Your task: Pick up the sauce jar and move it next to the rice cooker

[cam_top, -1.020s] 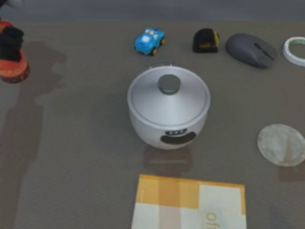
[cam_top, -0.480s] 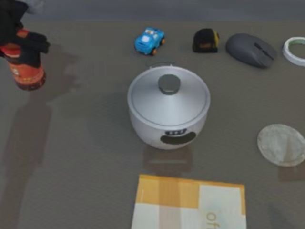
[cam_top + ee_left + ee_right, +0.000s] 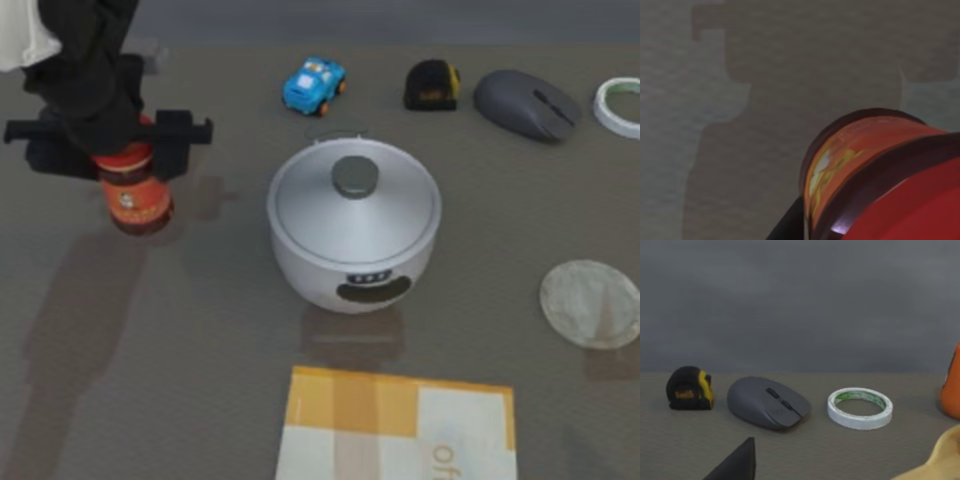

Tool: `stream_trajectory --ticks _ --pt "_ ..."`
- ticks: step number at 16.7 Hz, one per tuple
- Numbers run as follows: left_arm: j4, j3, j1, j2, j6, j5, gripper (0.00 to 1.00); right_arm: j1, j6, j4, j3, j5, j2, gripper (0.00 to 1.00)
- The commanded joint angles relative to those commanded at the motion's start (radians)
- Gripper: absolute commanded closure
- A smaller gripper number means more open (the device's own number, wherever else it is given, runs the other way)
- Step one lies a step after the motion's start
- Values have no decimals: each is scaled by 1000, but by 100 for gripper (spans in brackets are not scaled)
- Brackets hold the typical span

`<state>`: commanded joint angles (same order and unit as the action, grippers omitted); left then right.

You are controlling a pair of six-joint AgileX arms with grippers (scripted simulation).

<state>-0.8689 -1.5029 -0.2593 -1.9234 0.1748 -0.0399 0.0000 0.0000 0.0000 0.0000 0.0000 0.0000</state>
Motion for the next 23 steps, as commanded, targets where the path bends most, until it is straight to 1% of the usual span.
stream_trajectory --ticks 2,4,9,15,20,23 --pt "35 47 -40 20 83 -28 100 0 0 0 0 0 0 0" --pt "54 72 -62 30 123 -43 100 0 0 0 0 0 0 0" --pt "57 74 -59 24 124 -42 100 0 0 0 0 0 0 0" --pt "206 140 -56 -50 118 -41 100 0 0 0 0 0 0 0" --pt "223 149 -55 -61 118 -41 100 0 0 0 0 0 0 0" --pt "223 149 -55 -61 118 -41 77 0 0 0 0 0 0 0"
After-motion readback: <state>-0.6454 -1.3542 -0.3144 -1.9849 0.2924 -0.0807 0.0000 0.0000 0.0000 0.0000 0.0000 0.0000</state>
